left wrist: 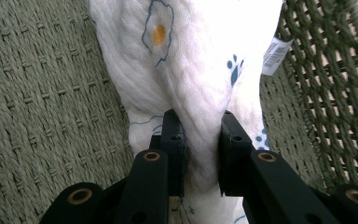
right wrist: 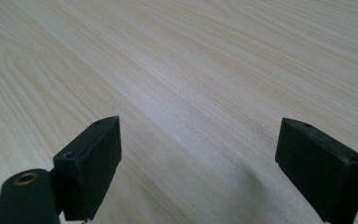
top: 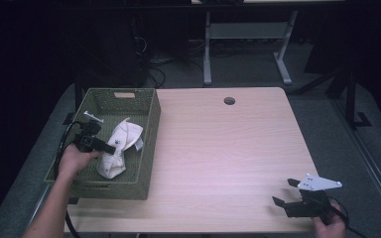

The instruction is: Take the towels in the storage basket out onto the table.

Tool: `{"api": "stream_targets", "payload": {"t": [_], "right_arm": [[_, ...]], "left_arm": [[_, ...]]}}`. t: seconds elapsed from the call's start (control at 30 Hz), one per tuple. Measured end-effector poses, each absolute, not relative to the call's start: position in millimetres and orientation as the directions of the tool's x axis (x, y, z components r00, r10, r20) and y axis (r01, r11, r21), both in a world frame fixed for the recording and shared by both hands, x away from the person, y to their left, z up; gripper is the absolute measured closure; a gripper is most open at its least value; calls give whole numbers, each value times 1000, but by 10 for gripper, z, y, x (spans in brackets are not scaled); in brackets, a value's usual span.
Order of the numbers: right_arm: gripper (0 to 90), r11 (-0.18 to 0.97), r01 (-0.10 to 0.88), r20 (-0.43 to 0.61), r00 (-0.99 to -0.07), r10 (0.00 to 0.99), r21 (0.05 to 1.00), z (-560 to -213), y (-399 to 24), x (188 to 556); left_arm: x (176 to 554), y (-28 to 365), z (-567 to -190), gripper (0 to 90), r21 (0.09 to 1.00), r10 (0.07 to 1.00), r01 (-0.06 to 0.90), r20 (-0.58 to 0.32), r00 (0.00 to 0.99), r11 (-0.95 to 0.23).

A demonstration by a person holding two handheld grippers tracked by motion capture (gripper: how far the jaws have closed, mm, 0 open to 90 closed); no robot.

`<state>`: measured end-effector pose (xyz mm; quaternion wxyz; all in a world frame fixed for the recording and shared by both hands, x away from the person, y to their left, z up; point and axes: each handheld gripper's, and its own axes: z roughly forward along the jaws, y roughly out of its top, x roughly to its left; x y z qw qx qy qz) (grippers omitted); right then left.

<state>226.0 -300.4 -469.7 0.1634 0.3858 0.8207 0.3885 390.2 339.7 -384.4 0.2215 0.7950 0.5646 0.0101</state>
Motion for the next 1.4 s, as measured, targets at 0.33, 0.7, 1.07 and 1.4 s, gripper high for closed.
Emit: {"api": "stream_targets", "payload": {"t": [0.33, 0.7, 1.07, 1.4], "right_arm": [[140, 401, 509, 35, -650, 759, 762, -4701, -3006, 2258], [140, 409, 503, 25, -652, 757, 761, -4693, -2979, 2250], [140, 395, 509, 31, -640, 767, 765, -4682, -3005, 2235], [140, 398, 505, 26, -643, 766, 766, -4678, -3003, 2232]], "left_arm": [[3893, 3450, -3738, 754, 407, 882, 886, -303, 360, -221], [3819, 3472, -3632, 754, 456, 862, 859, -314, 399, -231], [3765, 3481, -3464, 753, 522, 816, 831, -385, 432, -193], [3723, 3502, -3285, 753, 561, 788, 814, -428, 443, -154]]}}
